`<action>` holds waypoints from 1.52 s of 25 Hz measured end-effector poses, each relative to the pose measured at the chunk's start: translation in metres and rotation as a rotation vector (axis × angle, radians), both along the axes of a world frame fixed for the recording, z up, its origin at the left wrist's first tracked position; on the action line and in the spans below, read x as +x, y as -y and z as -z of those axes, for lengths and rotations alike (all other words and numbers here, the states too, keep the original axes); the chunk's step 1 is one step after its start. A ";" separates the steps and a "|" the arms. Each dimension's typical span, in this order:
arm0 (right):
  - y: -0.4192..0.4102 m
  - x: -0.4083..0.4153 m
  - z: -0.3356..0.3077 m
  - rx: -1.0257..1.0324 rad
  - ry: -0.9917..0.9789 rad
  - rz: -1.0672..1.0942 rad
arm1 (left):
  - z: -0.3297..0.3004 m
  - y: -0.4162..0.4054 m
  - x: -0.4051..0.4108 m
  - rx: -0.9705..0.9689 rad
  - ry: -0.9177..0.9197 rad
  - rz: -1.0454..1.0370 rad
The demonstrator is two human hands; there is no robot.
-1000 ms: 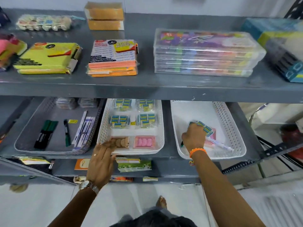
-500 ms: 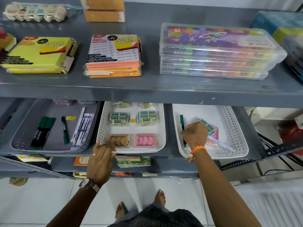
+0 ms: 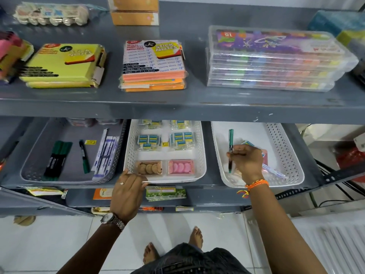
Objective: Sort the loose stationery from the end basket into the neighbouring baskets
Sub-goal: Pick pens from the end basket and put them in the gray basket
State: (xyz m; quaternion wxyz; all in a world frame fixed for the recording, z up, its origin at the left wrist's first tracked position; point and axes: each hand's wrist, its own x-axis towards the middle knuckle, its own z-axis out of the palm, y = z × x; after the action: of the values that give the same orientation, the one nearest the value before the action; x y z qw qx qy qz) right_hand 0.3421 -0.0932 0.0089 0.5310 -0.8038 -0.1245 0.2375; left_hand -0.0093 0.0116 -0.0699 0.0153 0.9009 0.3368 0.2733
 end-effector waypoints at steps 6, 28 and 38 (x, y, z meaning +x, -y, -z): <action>-0.017 -0.028 -0.046 0.194 -0.095 -0.205 | -0.005 -0.015 -0.044 -0.012 0.064 0.021; -0.330 -0.348 0.002 -0.227 0.504 -1.338 | -0.004 -0.083 -0.178 -0.013 0.075 -0.304; -0.351 -0.368 0.011 -0.364 0.751 -1.383 | 0.009 -0.084 -0.178 -0.031 0.168 -0.292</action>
State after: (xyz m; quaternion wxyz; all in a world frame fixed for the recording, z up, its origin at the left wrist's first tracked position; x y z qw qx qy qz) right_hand -0.0263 0.2576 -0.0017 0.0473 -0.6447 -0.7233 0.2428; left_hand -0.1871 0.0953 -0.0791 0.0174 0.8160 0.4660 0.3416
